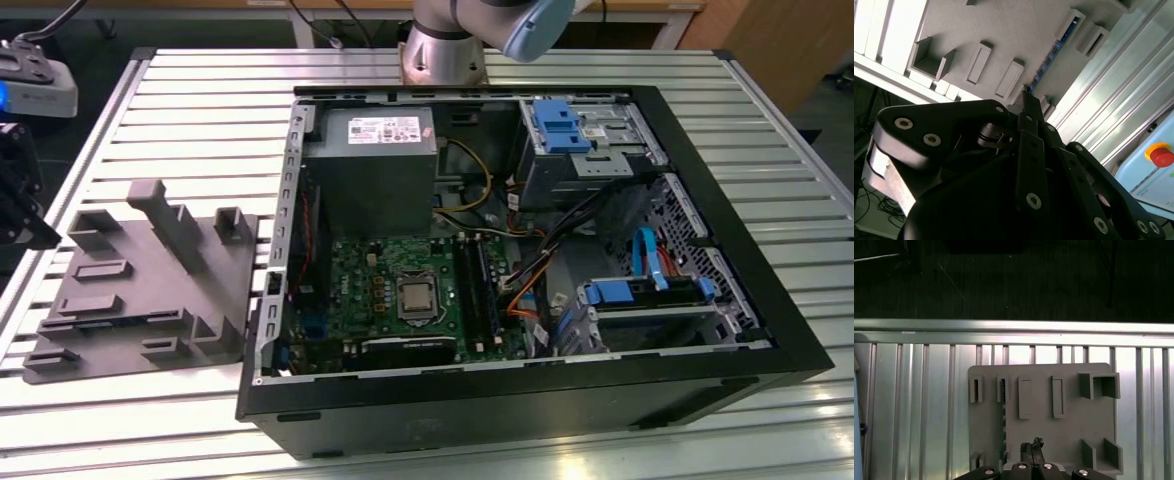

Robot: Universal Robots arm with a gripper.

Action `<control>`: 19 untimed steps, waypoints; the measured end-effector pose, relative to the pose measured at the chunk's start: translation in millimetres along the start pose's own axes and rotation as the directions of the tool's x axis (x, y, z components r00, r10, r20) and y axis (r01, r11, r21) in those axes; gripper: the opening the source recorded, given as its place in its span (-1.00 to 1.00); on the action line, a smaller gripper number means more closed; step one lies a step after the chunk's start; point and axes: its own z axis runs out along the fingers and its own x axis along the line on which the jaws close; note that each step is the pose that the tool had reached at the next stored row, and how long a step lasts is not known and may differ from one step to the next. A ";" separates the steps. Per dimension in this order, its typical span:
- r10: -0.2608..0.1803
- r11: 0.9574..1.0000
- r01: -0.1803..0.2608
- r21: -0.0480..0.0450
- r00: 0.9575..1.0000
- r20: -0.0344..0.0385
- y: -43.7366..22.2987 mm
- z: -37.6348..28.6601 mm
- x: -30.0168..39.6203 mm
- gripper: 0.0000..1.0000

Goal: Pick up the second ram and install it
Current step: 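Pick up the second ram and move it above second insertion slot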

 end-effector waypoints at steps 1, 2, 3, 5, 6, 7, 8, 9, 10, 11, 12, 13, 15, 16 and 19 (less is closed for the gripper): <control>0.000 1.000 0.000 0.000 1.000 0.000 0.0 0.3 0.0 -0.79; 0.000 1.000 0.000 0.000 1.000 0.000 0.0 0.5 0.0 -0.79; 0.000 1.000 0.000 0.000 1.000 0.000 0.0 0.8 0.0 -0.79; 0.000 1.000 0.000 0.000 1.000 0.000 0.0 1.5 0.0 -0.79; 0.000 1.000 0.000 0.000 1.000 0.000 0.0 1.8 0.0 -0.79; 0.000 1.000 0.000 0.000 1.000 0.000 0.0 2.2 0.1 -0.79; 0.000 1.000 0.000 0.000 1.000 0.000 0.0 2.4 0.1 -0.79; 0.000 1.000 0.000 0.000 1.000 0.000 0.0 2.5 0.1 -0.79; 0.000 1.000 0.000 0.000 1.000 0.000 0.0 2.7 0.1 -0.79; 0.000 1.000 0.000 0.000 1.000 0.000 0.0 2.8 0.1 -0.79; 0.000 1.000 0.000 0.000 1.000 0.000 0.0 3.0 0.1 -0.79; 0.000 1.000 0.000 0.000 1.000 0.000 -0.1 3.2 0.1 -0.79; 0.000 1.000 0.000 0.000 1.000 0.000 -0.1 5.2 0.1 -0.79; 0.000 1.000 0.000 0.000 1.000 0.000 -0.1 6.3 0.1 -0.79; 0.000 1.000 0.000 0.000 1.000 0.000 -0.1 6.5 0.1 -0.79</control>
